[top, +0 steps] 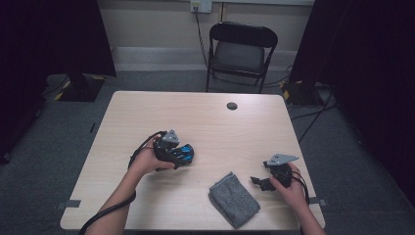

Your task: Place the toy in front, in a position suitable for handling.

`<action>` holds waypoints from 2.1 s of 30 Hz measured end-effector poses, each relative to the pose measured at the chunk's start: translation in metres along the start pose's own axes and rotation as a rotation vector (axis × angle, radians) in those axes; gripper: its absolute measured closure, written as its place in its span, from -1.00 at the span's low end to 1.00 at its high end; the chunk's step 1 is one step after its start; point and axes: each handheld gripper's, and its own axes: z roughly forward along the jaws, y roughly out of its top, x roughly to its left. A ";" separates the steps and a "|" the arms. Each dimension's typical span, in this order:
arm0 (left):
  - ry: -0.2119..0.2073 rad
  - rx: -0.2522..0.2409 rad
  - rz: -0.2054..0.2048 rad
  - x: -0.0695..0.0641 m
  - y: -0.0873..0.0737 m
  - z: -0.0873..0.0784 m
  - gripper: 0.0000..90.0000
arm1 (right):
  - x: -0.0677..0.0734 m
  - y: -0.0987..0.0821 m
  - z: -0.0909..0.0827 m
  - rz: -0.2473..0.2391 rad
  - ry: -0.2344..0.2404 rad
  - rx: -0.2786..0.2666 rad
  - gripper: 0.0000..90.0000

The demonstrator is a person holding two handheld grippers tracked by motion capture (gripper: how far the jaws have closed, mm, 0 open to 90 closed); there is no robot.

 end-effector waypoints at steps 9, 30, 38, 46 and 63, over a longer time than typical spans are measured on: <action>-0.026 0.031 0.005 0.003 -0.003 0.014 -0.65 | 0.000 0.000 0.000 0.000 0.000 0.000 -0.71; -0.012 0.016 -0.022 0.002 -0.009 0.022 -0.58 | 0.000 0.000 0.000 0.000 0.000 -0.001 -0.71; 0.015 -0.005 -0.032 0.004 -0.011 0.018 -0.48 | 0.000 0.000 0.000 0.001 0.000 -0.001 -0.71; 0.008 -0.003 -0.027 0.006 -0.011 0.019 -0.51 | 0.000 0.000 0.000 0.000 -0.001 -0.001 -0.71; 0.024 0.041 -0.040 0.004 -0.002 0.025 -0.46 | 0.000 0.000 0.000 0.001 0.000 0.000 -0.71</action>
